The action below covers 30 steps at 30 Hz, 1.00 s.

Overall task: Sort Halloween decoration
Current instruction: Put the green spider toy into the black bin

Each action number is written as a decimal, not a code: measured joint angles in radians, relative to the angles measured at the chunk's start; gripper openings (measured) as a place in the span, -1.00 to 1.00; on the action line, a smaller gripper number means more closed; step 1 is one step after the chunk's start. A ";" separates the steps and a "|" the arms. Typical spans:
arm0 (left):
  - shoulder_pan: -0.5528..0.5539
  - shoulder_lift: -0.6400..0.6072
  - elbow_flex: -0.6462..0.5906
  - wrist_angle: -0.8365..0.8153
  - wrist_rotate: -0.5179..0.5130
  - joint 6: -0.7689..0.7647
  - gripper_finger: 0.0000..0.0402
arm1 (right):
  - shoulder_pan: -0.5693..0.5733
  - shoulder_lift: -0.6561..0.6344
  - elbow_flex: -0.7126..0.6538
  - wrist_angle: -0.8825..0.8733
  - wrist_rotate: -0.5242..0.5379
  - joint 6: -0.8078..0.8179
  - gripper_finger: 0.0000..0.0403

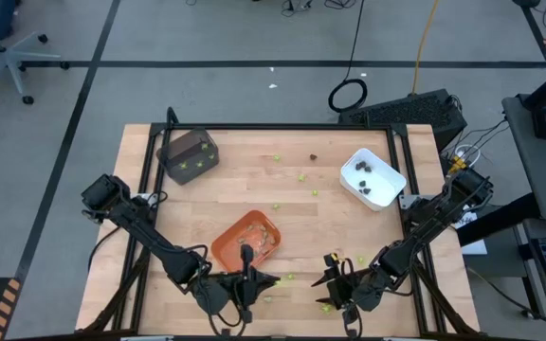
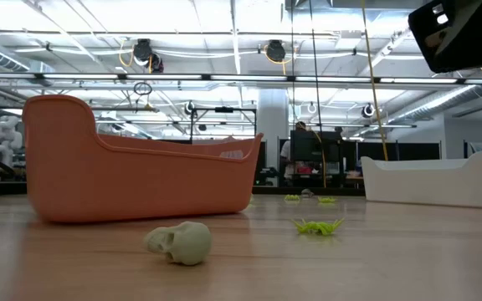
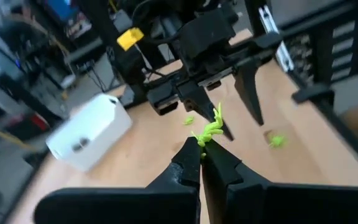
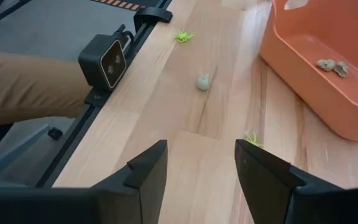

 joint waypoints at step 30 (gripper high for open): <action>0.105 -0.307 -0.002 -0.609 -0.134 -0.599 -0.99 | 0.000 0.000 0.000 -0.002 0.086 -0.002 -0.14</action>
